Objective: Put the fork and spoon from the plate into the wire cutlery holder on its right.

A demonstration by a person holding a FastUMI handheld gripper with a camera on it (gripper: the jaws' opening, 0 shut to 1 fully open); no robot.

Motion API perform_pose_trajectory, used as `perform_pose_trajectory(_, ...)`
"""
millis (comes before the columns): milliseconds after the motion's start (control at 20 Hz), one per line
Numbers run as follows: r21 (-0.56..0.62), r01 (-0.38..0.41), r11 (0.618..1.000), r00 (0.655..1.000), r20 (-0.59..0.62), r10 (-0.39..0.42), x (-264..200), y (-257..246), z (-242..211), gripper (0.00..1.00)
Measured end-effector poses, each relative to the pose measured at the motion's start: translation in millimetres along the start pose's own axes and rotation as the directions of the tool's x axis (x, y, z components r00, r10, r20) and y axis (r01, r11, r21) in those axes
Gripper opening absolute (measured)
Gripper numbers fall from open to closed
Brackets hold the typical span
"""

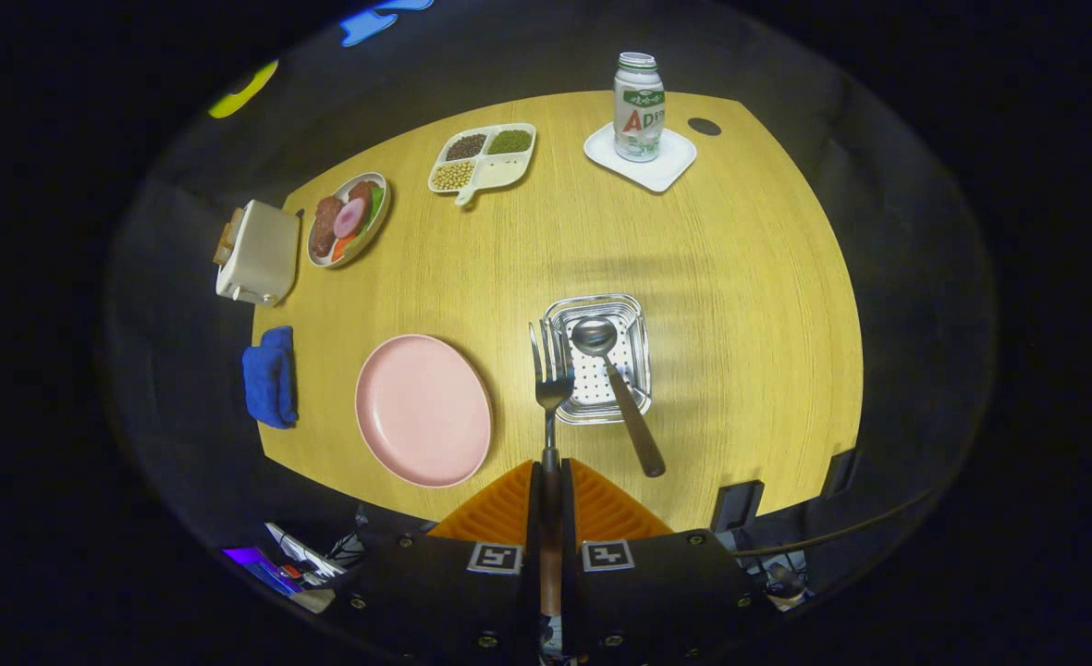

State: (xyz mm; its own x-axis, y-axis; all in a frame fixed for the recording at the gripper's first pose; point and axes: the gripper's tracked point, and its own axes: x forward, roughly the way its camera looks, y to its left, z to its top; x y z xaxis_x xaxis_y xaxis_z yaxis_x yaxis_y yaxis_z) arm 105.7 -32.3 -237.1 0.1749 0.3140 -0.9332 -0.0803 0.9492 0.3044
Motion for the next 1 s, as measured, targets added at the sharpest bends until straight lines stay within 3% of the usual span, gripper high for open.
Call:
perform_pose_trajectory(650, -0.005, 0.077, 0.997, 0.981, -0.179, -0.077, 29.1, -25.3, 9.9, 0.09)
perform_pose_trajectory(1000, 0.017, 0.099, 0.995, 0.976, -0.199, -0.093, 38.6, -27.7, 10.7, 0.09)
